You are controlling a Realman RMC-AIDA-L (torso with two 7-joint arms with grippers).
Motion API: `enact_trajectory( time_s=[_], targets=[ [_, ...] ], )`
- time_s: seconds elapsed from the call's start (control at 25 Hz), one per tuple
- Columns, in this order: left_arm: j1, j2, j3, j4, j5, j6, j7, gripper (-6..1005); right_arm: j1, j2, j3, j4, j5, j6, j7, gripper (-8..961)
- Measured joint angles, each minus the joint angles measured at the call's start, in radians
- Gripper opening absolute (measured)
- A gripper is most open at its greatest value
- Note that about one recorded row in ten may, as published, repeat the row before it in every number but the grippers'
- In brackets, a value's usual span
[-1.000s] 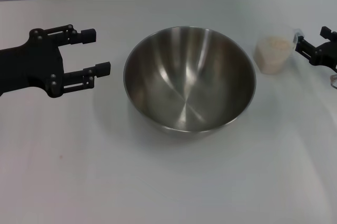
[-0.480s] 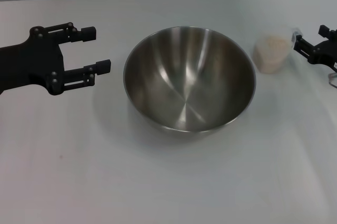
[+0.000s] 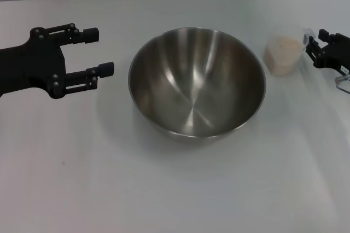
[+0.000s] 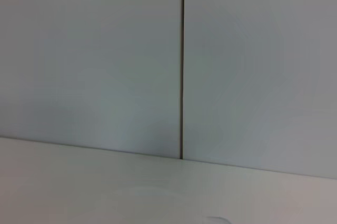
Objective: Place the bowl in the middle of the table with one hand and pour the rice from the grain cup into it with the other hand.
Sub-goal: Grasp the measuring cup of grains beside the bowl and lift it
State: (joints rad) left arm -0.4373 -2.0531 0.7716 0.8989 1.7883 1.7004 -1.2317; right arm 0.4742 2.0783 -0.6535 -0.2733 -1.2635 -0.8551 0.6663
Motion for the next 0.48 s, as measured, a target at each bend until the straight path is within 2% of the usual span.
enact_trajectory(
  time_s=[0.12,0.48],
  targets=[
    [0.0,0.001,0.0,0.0,0.0,0.0,0.0,695,0.0,0.0,0.0,0.001,0.0,0.001,0.0,363],
    [0.003,0.001,0.0,0.0,0.0,0.001,0.0,695,-0.001,0.0,0.0,0.003,-0.001,0.001,-0.001,83]
  ],
)
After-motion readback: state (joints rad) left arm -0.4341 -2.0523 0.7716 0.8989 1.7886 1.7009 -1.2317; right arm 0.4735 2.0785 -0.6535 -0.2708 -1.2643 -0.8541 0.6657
